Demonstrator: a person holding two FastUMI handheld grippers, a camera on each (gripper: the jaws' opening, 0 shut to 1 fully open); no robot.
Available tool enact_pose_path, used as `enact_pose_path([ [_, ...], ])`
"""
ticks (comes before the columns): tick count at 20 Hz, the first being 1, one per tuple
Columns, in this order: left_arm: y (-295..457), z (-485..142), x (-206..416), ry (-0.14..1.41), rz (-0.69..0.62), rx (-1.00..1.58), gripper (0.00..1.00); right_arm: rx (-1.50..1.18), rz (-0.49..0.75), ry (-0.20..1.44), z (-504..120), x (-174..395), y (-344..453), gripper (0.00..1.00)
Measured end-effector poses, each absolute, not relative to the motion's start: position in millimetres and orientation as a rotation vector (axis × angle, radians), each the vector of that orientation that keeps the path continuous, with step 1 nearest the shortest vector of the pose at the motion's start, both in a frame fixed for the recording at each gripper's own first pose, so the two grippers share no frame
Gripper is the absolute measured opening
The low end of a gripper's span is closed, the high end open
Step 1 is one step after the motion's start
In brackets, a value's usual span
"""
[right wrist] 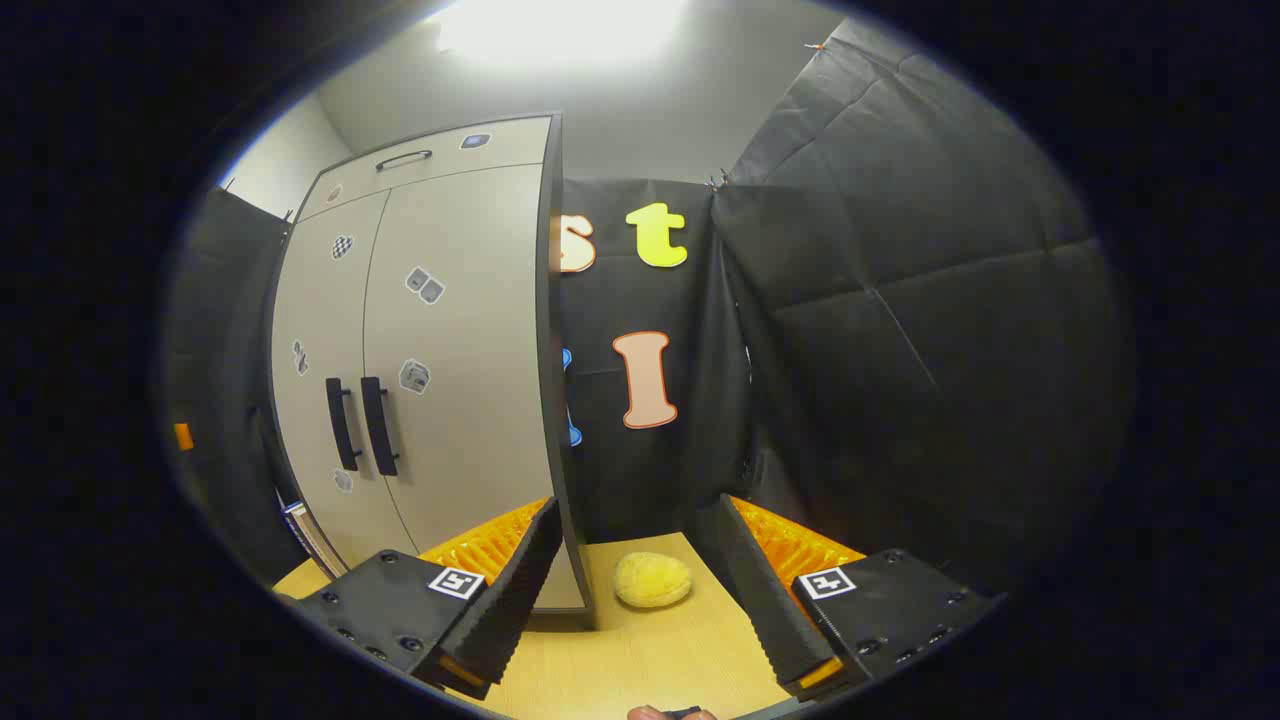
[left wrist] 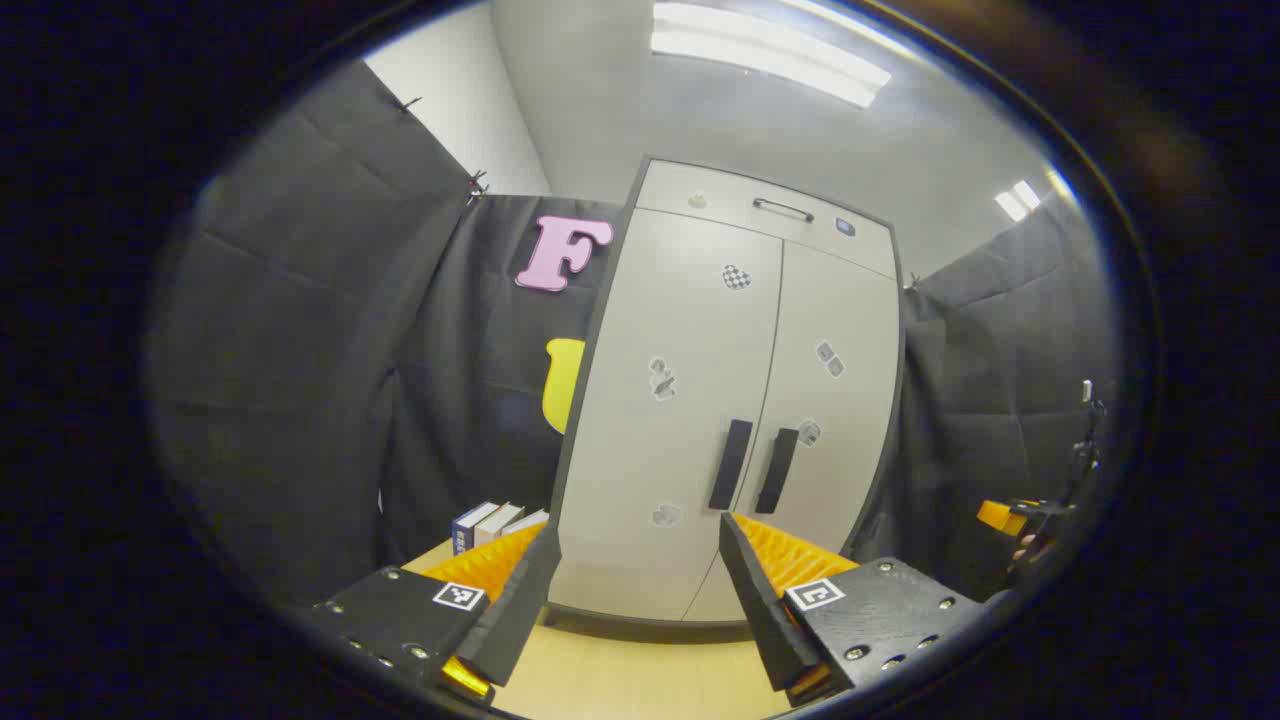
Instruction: Open the right door of the double-door shoe cabinet with the right hand, and open the left door with the left hand.
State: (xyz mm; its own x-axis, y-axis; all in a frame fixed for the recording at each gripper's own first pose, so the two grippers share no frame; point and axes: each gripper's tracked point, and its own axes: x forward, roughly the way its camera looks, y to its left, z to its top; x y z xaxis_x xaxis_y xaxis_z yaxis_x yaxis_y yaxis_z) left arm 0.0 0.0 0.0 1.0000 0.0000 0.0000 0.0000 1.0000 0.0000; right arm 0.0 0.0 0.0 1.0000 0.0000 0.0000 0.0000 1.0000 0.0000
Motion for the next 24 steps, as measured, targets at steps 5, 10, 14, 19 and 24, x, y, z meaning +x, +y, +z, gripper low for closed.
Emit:
enact_pose_path([
  [5,-7,8,-2,-0.033,0.004,0.054,0.90,0.014,0.038,0.006,-2,1,12,0.97],
  [10,-8,-1,-1,-0.022,0.023,0.048,0.90,0.020,0.047,0.014,-7,3,11,0.98],
  [14,-11,-4,-4,-0.014,0.044,0.059,0.90,0.029,0.049,0.033,-15,7,5,0.97],
  [19,-21,-8,-11,-0.008,0.066,0.050,0.90,0.053,0.060,0.140,-66,21,-8,0.98],
  [24,-9,-21,-13,0.029,0.083,0.087,0.90,0.066,0.104,0.219,-89,15,17,0.98],
])
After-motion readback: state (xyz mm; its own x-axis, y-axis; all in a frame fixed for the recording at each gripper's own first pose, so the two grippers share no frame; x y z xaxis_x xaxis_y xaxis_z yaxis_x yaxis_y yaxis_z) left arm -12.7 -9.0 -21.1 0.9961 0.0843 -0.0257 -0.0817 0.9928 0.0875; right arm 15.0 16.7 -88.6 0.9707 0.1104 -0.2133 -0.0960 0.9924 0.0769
